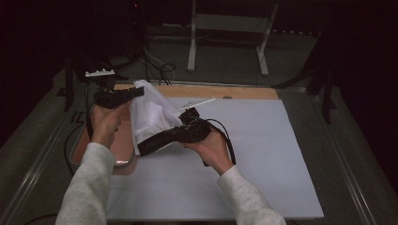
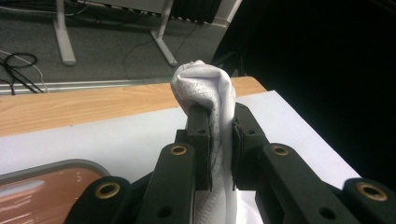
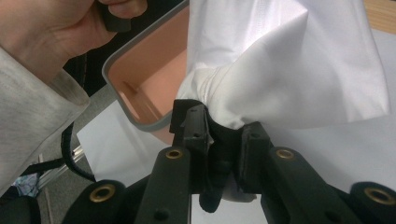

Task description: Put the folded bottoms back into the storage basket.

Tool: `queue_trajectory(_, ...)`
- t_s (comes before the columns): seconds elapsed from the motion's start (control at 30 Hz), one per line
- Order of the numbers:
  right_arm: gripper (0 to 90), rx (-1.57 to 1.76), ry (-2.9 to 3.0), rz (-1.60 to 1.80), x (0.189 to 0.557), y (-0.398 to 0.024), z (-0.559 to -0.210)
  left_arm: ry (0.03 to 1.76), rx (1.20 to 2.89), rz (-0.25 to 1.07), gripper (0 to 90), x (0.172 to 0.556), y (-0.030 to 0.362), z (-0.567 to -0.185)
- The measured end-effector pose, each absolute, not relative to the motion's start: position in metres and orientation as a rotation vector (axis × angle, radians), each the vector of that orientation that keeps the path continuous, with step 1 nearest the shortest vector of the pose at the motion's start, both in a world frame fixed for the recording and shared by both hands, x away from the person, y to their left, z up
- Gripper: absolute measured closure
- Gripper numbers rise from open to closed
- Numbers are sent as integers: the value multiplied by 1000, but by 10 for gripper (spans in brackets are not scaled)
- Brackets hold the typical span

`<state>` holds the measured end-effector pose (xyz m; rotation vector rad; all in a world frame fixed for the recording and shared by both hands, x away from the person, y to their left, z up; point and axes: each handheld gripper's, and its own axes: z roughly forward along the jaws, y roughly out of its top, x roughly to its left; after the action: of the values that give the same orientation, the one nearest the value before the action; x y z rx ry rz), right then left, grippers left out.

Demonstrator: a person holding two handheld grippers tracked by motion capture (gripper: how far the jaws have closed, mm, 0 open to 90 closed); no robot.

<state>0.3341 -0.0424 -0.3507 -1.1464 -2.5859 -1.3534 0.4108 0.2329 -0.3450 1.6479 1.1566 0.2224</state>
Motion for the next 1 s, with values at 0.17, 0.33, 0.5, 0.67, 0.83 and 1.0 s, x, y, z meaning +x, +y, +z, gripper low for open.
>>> queue_trajectory(0.17, 779, -1138, -2566, -1362, 337, -35, -349, 1169, 1640, 240, 812, 409, 242, -343)
queue_trajectory(0.33, 779, -1133, -2566, -1367, 339, -28, -348, 1183, 1627, 252, 812, 408, 250, -341)
queue_trajectory(0.5, 779, -1115, -2567, -1380, 339, -21, -343, 1189, 1619, 270, 812, 405, 258, -337)
queue_trajectory(0.67, 779, -1113, -2566, -1383, 339, -14, -343, 1197, 1614, 294, 812, 403, 267, -332)
queue_trajectory(0.83, 779, -1108, -2565, -1378, 339, -6, -345, 1208, 1613, 301, 812, 401, 275, -333)
queue_trajectory(1.0, 779, -1105, -2574, -1365, 340, 3, -349, 1222, 1614, 304, 812, 401, 280, -336)
